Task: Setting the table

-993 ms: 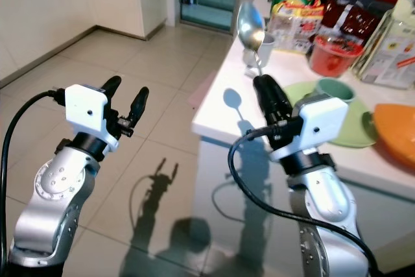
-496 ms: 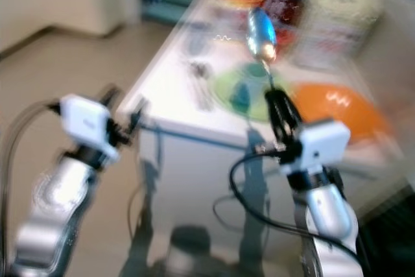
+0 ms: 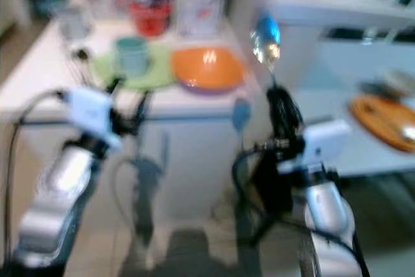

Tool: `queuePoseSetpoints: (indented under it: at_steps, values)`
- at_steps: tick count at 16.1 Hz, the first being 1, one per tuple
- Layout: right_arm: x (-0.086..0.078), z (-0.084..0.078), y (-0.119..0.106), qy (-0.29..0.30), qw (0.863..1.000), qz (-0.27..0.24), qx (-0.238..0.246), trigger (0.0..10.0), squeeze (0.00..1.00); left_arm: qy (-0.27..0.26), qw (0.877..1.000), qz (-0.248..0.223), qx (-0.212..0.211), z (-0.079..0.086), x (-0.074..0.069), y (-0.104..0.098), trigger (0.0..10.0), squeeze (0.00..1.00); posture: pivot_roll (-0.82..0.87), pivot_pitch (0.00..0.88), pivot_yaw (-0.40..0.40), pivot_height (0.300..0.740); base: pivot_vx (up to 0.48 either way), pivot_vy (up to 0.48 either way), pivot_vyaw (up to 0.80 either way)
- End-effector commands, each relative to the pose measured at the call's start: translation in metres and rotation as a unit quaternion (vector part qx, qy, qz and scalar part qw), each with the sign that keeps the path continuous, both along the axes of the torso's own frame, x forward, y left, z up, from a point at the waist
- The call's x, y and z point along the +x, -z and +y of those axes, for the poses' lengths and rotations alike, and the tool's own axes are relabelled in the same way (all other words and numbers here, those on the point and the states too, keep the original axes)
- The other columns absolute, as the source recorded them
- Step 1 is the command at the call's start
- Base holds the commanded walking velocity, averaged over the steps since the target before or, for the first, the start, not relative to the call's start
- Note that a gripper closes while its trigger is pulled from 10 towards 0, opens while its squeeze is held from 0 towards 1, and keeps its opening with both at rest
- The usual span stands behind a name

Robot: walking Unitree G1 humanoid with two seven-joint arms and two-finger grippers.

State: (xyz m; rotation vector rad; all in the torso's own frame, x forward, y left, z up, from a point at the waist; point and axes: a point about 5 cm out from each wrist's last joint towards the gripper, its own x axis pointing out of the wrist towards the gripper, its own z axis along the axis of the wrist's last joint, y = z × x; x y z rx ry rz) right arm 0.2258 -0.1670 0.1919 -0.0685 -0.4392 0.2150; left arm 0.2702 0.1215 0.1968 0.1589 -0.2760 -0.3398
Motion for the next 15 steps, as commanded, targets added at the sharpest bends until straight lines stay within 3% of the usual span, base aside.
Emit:
queuePoseSetpoints:
  at_steps: [1, 7, 10, 15]
  values:
    - [0.003, 0.005, -0.004, -0.018, 1.0, -0.001, -0.002, 10.0, 0.0, -0.028, 1.0, -0.001, 0.006, 0.01, 0.003, -0.003, 10.0, 0.0, 0.03, 0.0, -0.061, 0.74, 0.0, -0.431, 0.0]
    - [0.017, 0.009, 0.01, -0.037, 0.997, 0.065, 0.023, 10.0, 0.0, -0.039, 0.999, 0.003, 0.028, 0.011, 0.013, -0.004, 10.0, 0.0, 0.02, 0.0, -0.045, 0.74, 0.0, -0.38, 0.0]
    - [0.022, 0.002, 0.018, -0.01, 0.993, 0.105, 0.057, 10.0, 0.0, -0.039, 0.999, 0.002, 0.033, 0.009, 0.016, -0.008, 10.0, 0.0, 0.02, 0.0, -0.047, 0.74, 0.0, -0.37, 0.0]
    - [0.039, -0.008, 0.02, 0.022, 0.987, 0.151, 0.059, 10.0, 0.0, -0.044, 0.998, 0.006, 0.041, 0.006, 0.02, -0.01, 10.0, 0.0, 0.02, 0.0, -0.063, 0.74, 0.0, -0.36, 0.0]
